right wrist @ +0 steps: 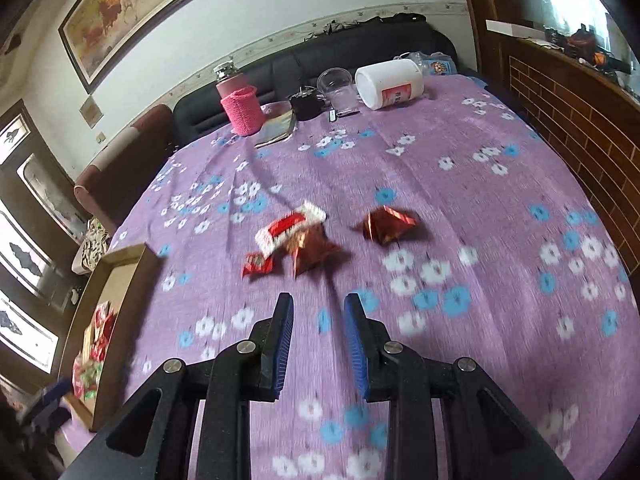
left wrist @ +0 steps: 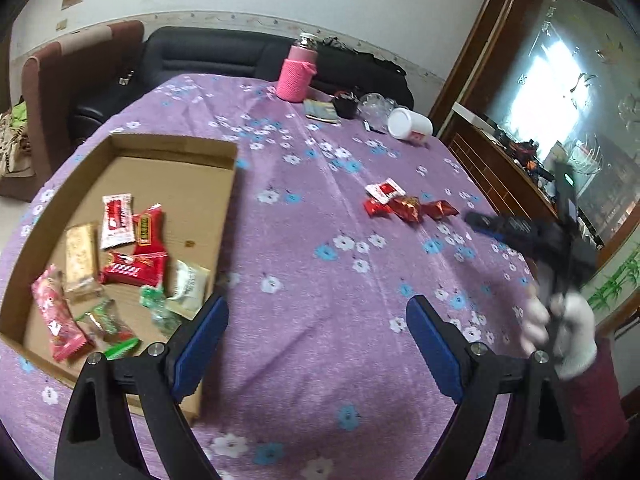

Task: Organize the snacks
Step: 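Grasp the dark red printed snack bag with the right gripper, then grasp a small red candy with the left gripper while the right carries the red bag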

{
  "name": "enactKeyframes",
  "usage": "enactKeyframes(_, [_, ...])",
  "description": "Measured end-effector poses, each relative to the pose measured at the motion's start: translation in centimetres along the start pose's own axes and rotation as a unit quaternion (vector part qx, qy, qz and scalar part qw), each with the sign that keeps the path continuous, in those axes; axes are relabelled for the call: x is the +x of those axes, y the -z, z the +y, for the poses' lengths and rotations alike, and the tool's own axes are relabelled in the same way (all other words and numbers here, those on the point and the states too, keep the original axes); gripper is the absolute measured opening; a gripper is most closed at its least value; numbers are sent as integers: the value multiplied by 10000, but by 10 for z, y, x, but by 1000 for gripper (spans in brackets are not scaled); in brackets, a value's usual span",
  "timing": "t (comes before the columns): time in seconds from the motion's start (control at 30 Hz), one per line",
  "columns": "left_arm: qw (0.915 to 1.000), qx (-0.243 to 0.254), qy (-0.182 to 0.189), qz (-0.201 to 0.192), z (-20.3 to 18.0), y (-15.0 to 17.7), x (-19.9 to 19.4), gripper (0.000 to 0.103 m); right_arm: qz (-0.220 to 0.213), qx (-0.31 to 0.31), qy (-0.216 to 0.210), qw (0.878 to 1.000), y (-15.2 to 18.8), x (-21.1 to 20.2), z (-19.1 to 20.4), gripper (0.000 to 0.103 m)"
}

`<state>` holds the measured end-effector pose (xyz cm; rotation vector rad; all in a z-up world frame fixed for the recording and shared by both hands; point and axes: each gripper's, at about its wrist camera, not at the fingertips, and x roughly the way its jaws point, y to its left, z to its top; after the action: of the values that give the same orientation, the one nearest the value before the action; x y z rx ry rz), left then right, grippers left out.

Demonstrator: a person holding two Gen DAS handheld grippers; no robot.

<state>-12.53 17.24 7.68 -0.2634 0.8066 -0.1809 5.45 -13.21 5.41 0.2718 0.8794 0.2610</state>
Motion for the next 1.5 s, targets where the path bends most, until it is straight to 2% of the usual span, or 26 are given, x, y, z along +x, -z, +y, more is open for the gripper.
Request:
enactKeyframes(0.07, [10000,20,-5,14,-4,0,0,90,81,-11,21,10000,-14,21,7,28])
enactKeyframes(0.2, [10000,5,-71,-4,-3,-1,-4,90,199,-284,370,9987,-38,74,23,27])
enactKeyframes(0.3, [9999,-90,-108,11,4,-3,-5,90,525,-134,380,9978,-45,110,21,27])
enactKeyframes(0.37, [9998,-131,-139,37,8,-3,-4,90,731,14,139,9972,-41,121,18,30])
enactKeyframes(0.43, [9997,-153,-178,24,12,-3,-5,90,1084,153,-612,9921,-33,120,18,27])
enactKeyframes(0.47, [9997,-186,-184,11,15,-5,-4,90,1204,113,-823,9892,-29,118,20,27])
enactKeyframes(0.63, [9996,-237,-131,2,17,-10,3,90,1040,-235,-979,9895,-12,87,31,29])
enactKeyframes(0.7, [9998,-157,-139,5,13,-12,5,90,976,-234,-992,9900,-9,83,35,47])
enactKeyframes(0.73, [9998,-114,-154,-5,12,-12,5,90,914,-283,-936,9910,-5,82,38,60])
enactKeyframes(0.77, [9998,-76,-174,-12,10,-14,6,90,844,-411,-840,9920,-2,82,44,64])
enactKeyframes(0.9, [9997,37,-243,-69,3,-23,11,90,860,-715,-425,9928,9,97,54,64])
enactKeyframes(0.93, [9997,48,-236,-87,1,-26,13,90,815,-803,-297,9930,11,100,56,60])
enactKeyframes(0.97, [9997,44,-211,-94,1,-29,15,90,720,-899,-144,9932,14,99,58,46])
enactKeyframes(1.0, [9998,25,-176,-85,0,-32,19,90,670,-968,-25,9930,17,98,58,40])
enactKeyframes(1.07, [10000,-7,-60,-40,-2,-38,29,90,589,-876,-131,9943,20,91,53,36])
enactKeyframes(1.27, [9995,138,207,206,-26,-57,72,89,152,-250,-103,9995,29,64,15,36])
enactKeyframes(1.37, [9988,195,193,409,-40,-65,108,89,14,253,-404,9989,24,57,-9,36])
enactKeyframes(1.43, [9980,232,208,554,-48,-71,135,85,-22,433,-547,9976,21,56,-15,36])
enactKeyframes(1.5, [9974,342,68,625,-55,-74,156,83,-34,487,-601,9970,19,55,-18,36])
